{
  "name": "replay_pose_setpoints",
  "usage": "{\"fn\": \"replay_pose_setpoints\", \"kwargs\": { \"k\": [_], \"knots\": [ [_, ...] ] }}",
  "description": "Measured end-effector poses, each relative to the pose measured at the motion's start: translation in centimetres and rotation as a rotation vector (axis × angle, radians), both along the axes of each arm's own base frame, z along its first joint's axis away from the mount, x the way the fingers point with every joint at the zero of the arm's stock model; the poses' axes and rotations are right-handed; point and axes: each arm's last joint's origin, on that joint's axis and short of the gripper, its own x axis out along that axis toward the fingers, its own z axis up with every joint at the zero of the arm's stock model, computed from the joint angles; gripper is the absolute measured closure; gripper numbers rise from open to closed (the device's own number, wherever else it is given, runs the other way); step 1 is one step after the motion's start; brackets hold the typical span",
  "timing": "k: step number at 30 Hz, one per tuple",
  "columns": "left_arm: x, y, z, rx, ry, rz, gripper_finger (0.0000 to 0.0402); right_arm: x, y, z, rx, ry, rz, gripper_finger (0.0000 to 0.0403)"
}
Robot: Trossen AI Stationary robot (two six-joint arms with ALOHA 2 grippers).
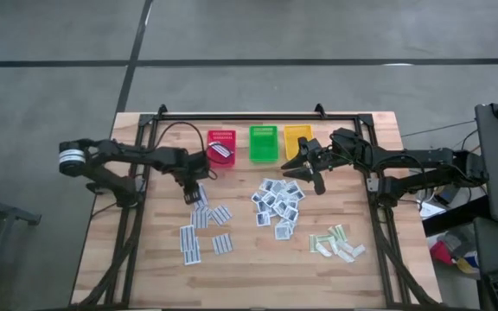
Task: Pick & Place First Aid Supplies
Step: Put the blue bandage into the red basket
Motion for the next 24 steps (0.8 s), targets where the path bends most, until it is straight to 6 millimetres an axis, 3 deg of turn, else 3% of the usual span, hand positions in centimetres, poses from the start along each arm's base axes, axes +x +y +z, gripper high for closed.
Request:
{"fn": "replay_pose_setpoints", "kwargs": {
  "k": [9,14,24],
  "knots": [
    [0.0,0.0,-0.1,0.010,0.001,0.025,0.0394,0.0,0.0,0.0,0.005,0.001,0.000,0.0299],
    [-0.4,0.1,0.9,0.054,-0.023,0.037,0.0400,0.0,0.0,0.0,0.007,0.002,-0.001,0.0305],
    [-2.2,-0.3,6.2,0.135,-0.227,0.086,0.0401,0.0,0.0,0.0,0.007,0.002,-0.001,0.0317]
  ]
}}
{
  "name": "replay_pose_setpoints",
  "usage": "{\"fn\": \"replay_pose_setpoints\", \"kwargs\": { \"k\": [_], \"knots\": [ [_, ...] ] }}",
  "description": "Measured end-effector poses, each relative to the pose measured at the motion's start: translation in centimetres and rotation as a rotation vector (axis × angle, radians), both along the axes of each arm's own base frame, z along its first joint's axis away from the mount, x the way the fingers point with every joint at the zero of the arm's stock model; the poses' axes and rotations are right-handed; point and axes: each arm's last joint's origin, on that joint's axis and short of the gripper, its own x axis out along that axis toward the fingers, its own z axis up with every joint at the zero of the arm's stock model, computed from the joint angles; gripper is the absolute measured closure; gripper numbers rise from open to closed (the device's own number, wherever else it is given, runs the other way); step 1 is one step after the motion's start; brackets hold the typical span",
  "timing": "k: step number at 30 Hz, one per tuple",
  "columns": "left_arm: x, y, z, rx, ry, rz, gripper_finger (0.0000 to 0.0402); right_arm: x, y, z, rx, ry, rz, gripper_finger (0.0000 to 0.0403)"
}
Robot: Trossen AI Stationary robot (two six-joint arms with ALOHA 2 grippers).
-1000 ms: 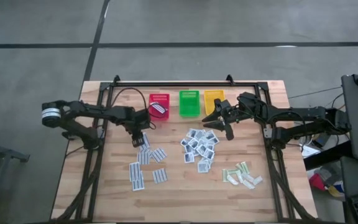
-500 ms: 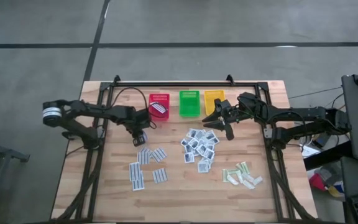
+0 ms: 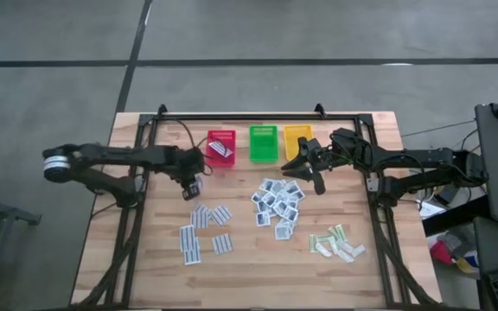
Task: Pick & Place First Aid Supplies
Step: Put the blue bandage into the red basket
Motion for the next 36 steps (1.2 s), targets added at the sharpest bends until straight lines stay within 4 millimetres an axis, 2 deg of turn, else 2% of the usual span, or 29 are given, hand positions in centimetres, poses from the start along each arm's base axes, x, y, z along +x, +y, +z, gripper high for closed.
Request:
{"fn": "replay_pose_setpoints", "kwargs": {
  "k": [2,6,11,14,20,25,30,33,36],
  "knots": [
    [-0.6,-0.3,1.0,-0.011,-0.041,-0.007,0.0401,0.0,0.0,0.0,0.000,0.000,0.000,0.0319],
    [-1.0,-0.9,4.0,-0.079,-0.286,-0.103,0.0401,0.0,0.0,0.0,0.000,0.000,0.000,0.0323],
    [-0.9,-1.8,8.3,-0.230,-0.743,-0.333,0.0401,0.0,0.0,0.0,0.000,0.000,0.000,0.0325],
    [-0.9,-2.2,10.4,-0.282,-0.956,-0.437,0.0401,0.0,0.0,0.0,0.000,-0.001,0.000,0.0321],
    [-1.0,-2.5,13.0,-0.332,-1.192,-0.579,0.0401,0.0,0.0,0.0,-0.003,-0.001,0.001,0.0313],
    [-0.9,-2.6,13.9,-0.365,-1.266,-0.631,0.0401,0.0,0.0,0.0,-0.003,-0.001,0.000,0.0314],
    [-0.4,-2.5,13.5,-0.390,-1.242,-0.600,0.0401,0.0,0.0,0.0,-0.003,-0.001,0.000,0.0324],
    [0.4,-2.2,11.8,-0.420,-1.121,-0.463,0.0401,0.0,0.0,0.0,-0.003,-0.001,0.001,0.0329],
    [0.9,-2.0,9.0,-0.368,-0.855,-0.310,0.0401,0.0,0.0,0.0,-0.002,-0.001,0.001,0.0333]
  ]
}}
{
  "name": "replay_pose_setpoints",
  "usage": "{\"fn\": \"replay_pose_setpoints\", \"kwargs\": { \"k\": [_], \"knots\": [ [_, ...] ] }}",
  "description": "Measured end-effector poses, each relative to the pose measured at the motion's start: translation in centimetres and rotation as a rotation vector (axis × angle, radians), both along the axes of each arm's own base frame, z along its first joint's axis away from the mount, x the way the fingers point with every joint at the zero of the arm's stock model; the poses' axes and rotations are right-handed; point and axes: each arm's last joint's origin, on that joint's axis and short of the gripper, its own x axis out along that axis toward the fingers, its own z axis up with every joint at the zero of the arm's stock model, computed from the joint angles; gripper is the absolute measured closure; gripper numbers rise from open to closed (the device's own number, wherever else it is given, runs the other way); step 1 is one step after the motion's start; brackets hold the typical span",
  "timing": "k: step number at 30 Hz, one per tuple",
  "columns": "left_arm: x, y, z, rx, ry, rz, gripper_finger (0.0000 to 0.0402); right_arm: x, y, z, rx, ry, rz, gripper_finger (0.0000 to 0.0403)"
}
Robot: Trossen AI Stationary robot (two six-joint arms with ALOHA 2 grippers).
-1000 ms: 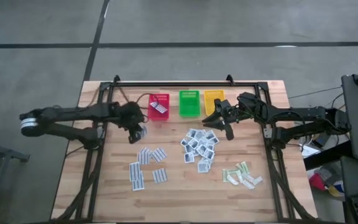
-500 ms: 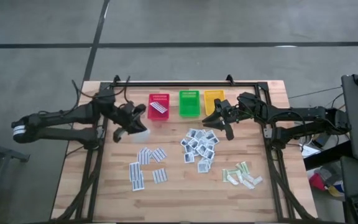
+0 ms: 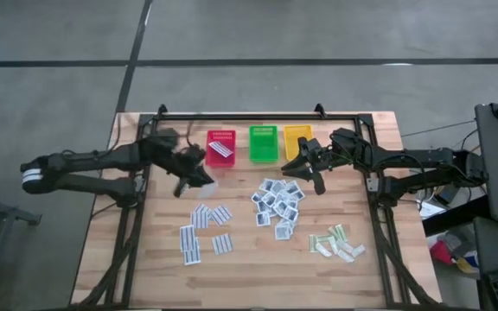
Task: Pick & Place First Aid Supplies
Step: Put the blue bandage into the red basket
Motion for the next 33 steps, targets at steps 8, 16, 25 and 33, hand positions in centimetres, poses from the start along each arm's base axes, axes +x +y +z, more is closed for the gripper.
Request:
{"fn": "replay_pose_setpoints", "kwargs": {
  "k": [8,16,25,33],
  "knots": [
    [1.7,1.9,-0.4,0.496,0.507,0.266,0.0402,0.0,0.0,0.0,-0.001,0.000,0.000,0.0331],
    [7.3,6.6,1.7,0.955,0.677,0.438,0.0401,0.0,0.0,0.0,0.002,0.001,-0.001,0.0319],
    [8.5,14.5,-2.3,0.767,0.862,0.488,0.0401,0.0,0.0,0.0,0.002,0.001,0.000,0.0322],
    [9.4,14.2,-5.4,0.746,0.961,0.388,0.0401,0.0,0.0,0.0,0.002,0.001,-0.001,0.0335]
  ]
}}
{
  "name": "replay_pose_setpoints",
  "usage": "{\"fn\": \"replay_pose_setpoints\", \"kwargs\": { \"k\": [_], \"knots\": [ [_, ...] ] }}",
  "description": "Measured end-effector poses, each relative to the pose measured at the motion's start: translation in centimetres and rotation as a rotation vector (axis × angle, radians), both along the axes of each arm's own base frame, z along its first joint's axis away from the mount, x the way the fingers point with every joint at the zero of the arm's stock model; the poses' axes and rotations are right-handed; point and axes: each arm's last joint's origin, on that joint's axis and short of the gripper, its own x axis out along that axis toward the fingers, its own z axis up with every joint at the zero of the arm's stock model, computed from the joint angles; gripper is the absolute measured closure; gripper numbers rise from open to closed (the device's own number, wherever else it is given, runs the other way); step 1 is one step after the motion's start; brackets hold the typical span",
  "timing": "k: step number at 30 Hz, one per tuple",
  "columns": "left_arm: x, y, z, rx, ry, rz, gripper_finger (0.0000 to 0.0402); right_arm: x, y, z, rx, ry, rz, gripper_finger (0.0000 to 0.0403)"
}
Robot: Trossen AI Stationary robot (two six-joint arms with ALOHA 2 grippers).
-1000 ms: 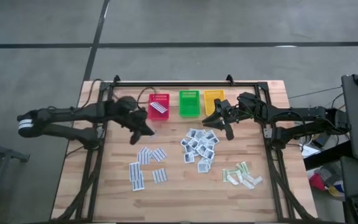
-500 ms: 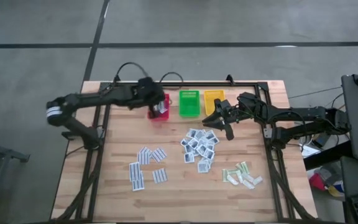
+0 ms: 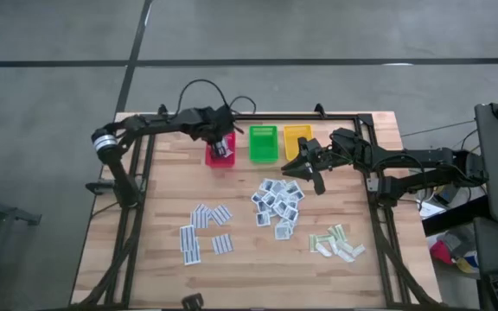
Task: Pick & Place First Aid Supplies
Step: Put the blue bandage into the red basket
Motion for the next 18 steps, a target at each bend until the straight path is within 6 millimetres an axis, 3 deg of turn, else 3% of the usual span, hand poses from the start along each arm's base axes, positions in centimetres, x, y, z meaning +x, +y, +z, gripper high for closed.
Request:
{"fn": "replay_pose_setpoints", "kwargs": {
  "k": [9,18],
  "knots": [
    [0.7,0.1,-2.3,-0.042,0.037,0.005,0.0401,0.0,0.0,0.0,0.000,0.000,0.000,0.0323],
    [0.9,-0.1,-2.5,-0.043,0.035,0.008,0.0401,0.0,0.0,0.0,0.000,0.000,0.000,0.0318]
  ]
}}
